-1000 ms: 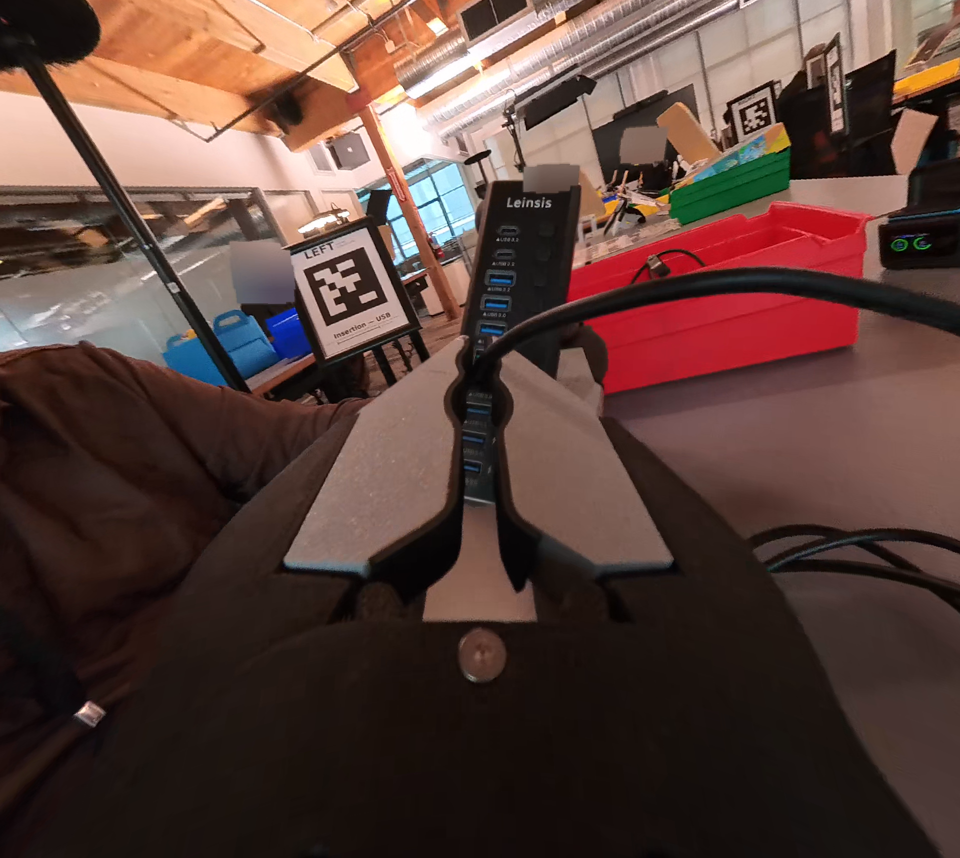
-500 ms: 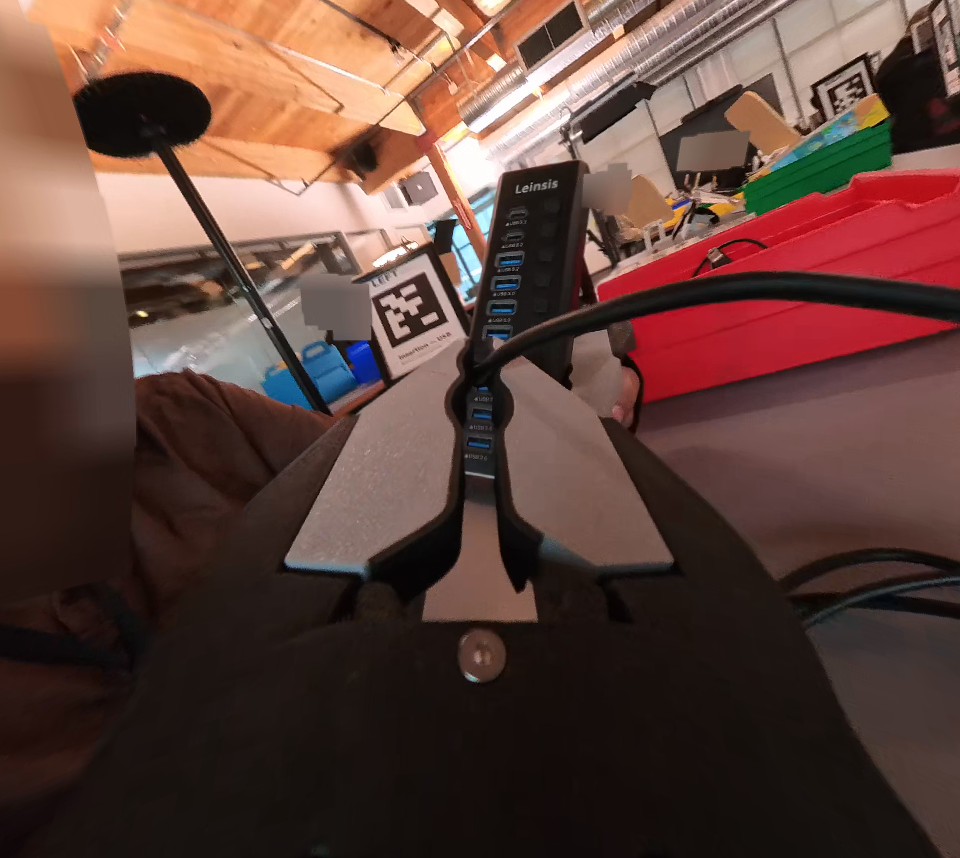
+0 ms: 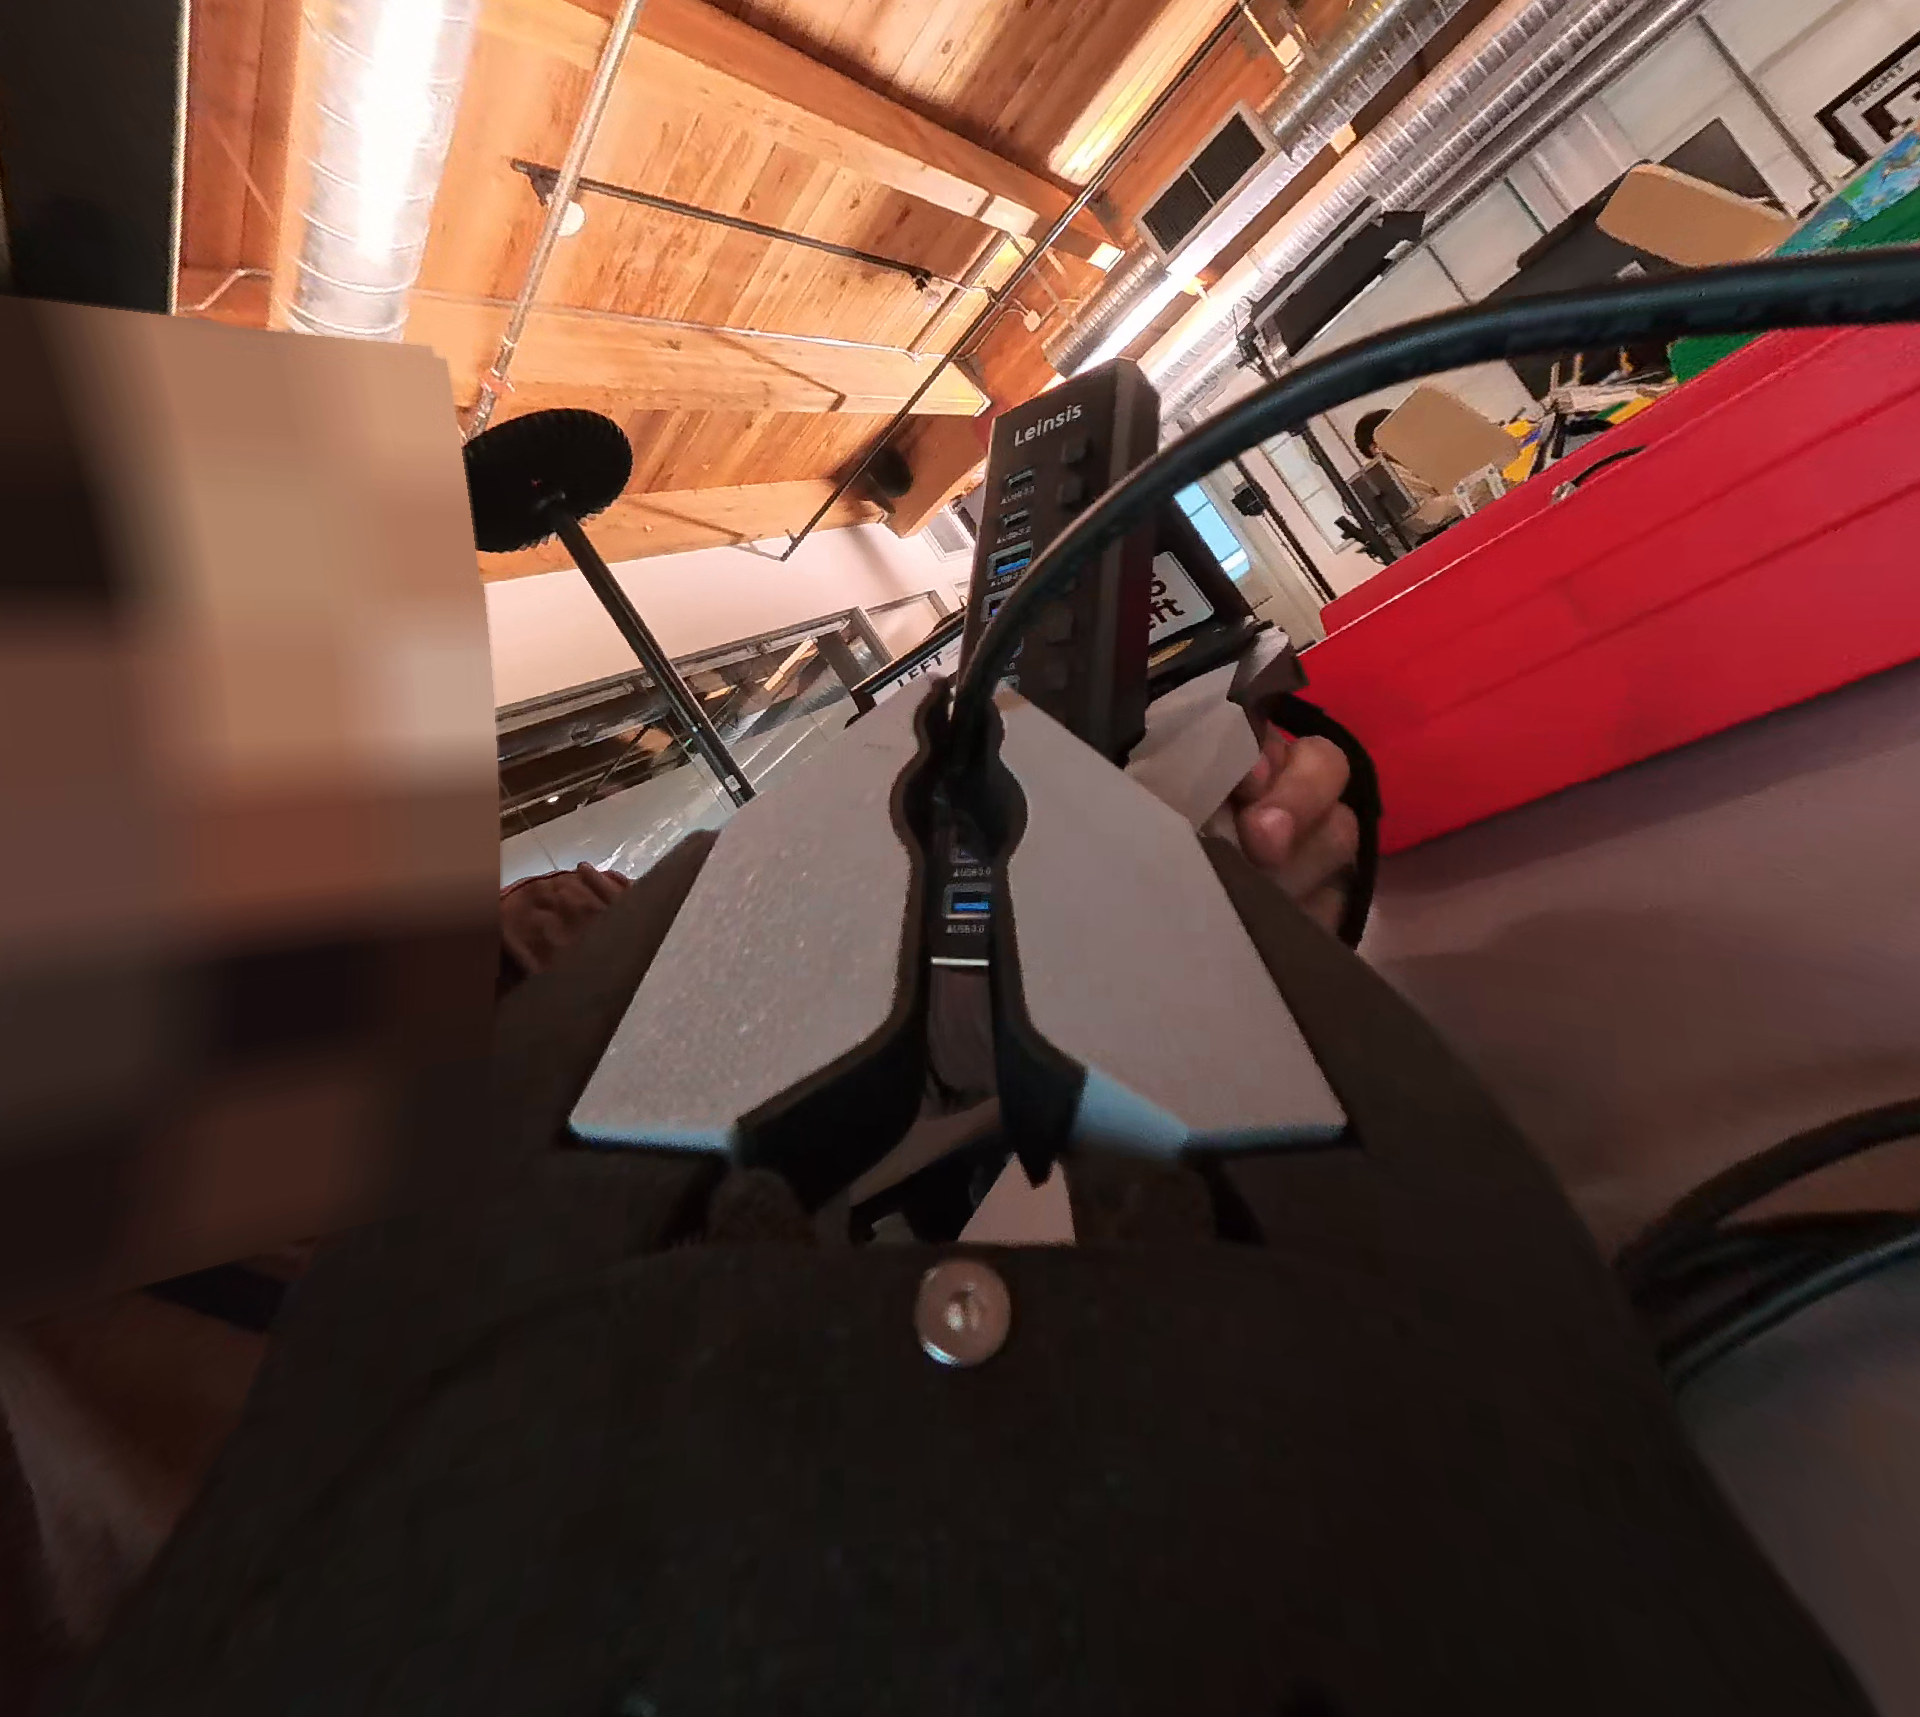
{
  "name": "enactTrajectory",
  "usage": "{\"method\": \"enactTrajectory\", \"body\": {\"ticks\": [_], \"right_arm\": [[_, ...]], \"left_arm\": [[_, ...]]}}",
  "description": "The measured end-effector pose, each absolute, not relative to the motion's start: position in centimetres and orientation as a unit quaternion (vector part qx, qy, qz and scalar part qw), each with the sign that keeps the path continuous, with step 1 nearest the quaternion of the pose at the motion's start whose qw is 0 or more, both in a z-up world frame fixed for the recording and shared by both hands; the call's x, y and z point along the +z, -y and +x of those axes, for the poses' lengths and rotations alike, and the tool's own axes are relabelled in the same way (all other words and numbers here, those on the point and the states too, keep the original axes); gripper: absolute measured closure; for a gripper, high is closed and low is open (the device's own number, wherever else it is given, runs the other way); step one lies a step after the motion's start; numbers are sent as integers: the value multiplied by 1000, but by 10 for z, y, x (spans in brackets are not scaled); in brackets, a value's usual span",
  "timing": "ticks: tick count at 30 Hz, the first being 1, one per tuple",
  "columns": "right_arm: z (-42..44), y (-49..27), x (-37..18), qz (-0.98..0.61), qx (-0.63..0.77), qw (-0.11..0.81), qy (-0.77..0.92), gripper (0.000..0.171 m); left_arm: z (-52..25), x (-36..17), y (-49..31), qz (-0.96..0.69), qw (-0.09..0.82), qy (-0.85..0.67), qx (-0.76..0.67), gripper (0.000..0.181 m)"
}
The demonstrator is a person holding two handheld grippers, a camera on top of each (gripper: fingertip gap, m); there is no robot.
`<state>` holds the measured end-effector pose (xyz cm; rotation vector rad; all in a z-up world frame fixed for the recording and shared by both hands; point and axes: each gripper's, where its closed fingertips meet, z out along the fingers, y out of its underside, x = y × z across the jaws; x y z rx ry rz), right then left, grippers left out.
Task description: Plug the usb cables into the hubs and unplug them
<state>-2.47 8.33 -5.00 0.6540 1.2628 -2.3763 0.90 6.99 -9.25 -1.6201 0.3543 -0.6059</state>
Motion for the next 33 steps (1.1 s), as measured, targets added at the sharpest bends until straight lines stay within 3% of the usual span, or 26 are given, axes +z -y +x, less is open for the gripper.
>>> {"method": "enactTrajectory", "body": {"ticks": [10,20,33], "right_arm": [[-29,-89,-49,249,-838,160,-459,171],[-40,-99,-67,310,-764,30,-564,171],[-33,-83,-66,287,-758,28,-585,171]], "left_arm": [[-2,-124,-83,-771,591,-143,-191,113],[-37,-195,-79,-893,427,-137,-40,113],[-39,-195,-77,-891,429,-143,-41,113]]}}
